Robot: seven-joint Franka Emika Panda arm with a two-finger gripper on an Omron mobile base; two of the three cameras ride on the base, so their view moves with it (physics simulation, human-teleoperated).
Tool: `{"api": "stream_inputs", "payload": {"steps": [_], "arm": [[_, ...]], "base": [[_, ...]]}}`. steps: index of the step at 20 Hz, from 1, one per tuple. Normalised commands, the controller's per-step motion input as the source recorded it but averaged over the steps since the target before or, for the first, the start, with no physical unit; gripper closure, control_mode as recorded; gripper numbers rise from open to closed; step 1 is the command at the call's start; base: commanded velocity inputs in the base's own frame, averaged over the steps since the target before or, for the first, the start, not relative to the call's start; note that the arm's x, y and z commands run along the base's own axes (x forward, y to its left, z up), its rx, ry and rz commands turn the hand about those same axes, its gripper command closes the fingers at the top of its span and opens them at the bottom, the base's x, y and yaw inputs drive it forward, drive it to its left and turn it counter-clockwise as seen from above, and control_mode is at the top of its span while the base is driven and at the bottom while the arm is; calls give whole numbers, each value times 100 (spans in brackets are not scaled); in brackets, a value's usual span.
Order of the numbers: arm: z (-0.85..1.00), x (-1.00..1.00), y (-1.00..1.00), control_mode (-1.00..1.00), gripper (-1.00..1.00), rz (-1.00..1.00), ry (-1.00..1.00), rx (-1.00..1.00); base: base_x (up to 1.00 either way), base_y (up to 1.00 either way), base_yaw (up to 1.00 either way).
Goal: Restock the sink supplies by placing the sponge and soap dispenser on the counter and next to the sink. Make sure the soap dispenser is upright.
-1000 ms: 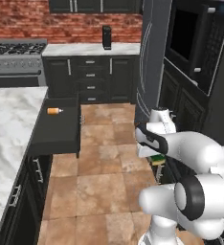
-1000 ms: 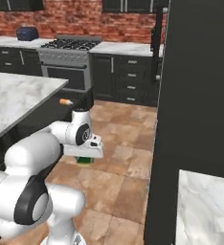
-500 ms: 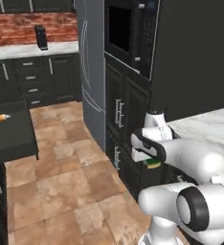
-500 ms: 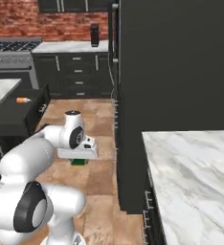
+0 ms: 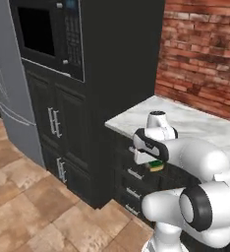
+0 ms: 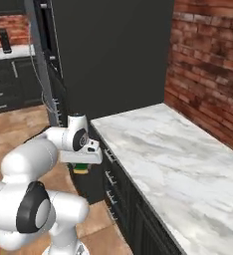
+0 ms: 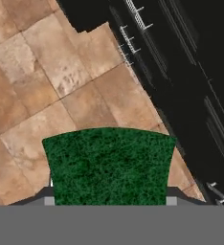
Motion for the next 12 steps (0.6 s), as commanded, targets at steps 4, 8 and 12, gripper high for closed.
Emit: {"api": "stream_inputs", "payload": {"steps": [4, 8, 12], "arm": [[0, 0, 0, 100, 100, 0, 0, 0], [0, 0, 0, 100, 100, 0, 0, 0], [0, 0, 0, 100, 100, 0, 0, 0]], "base": [[-63, 0, -68], [-53, -4, -68], [-19, -30, -65]]}}
